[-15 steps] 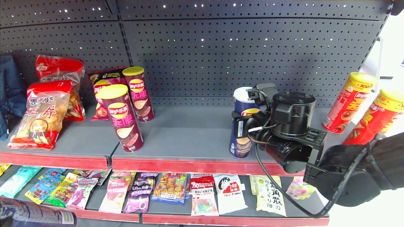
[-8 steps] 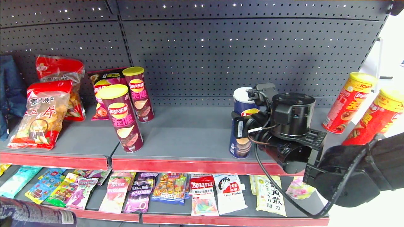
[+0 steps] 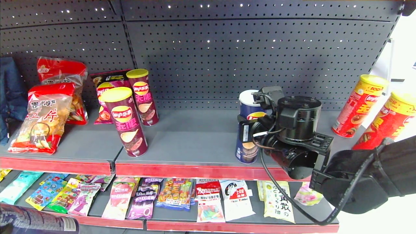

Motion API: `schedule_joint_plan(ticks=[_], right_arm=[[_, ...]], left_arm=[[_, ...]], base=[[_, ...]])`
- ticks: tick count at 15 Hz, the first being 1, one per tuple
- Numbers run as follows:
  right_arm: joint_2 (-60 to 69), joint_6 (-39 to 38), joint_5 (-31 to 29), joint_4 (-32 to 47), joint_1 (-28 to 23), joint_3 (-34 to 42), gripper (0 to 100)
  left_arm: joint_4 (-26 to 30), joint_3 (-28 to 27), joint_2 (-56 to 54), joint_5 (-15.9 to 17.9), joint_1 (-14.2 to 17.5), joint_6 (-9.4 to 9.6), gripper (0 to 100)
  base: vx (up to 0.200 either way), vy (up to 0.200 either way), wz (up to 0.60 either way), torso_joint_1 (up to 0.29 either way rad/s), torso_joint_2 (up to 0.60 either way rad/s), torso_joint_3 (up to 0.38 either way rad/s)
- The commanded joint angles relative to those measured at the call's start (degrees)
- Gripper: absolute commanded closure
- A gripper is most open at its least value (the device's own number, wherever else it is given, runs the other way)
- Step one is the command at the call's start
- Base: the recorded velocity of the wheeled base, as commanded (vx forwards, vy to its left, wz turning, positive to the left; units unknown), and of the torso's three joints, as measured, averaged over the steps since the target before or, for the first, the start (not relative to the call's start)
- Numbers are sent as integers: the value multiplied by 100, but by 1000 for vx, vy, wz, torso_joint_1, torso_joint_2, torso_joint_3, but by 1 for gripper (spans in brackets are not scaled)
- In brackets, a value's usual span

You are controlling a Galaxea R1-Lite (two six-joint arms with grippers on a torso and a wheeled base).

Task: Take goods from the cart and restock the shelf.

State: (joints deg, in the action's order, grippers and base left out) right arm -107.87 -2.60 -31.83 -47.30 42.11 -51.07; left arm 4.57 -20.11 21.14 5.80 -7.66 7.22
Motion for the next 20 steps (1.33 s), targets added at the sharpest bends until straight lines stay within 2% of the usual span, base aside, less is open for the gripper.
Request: schedule_joint_plan(ticks=[1, 8, 9, 15, 20], right_arm=[[-41, 5, -69, 1, -1, 0, 100], [-111, 5, -166, 1, 8, 9, 100], [-111, 5, -201, 1, 17, 0, 0], [47, -13, -218, 1, 105, 44, 0], [961, -13, -218, 1, 430, 730, 0]], left_arm=[[0, -1, 4, 0, 1, -1, 100], [0, 8, -40, 0, 1, -1, 100], [9, 8, -66, 0, 1, -1, 100], [105, -1, -136, 0, 1, 8, 100], [105, 8, -136, 0, 1, 8, 100]], base=[[0, 0, 0, 0, 0, 0], [0, 0, 0, 0, 0, 0], [0, 0, 0, 0, 0, 0], [0, 0, 0, 0, 0, 0], [0, 0, 0, 0, 0, 0]])
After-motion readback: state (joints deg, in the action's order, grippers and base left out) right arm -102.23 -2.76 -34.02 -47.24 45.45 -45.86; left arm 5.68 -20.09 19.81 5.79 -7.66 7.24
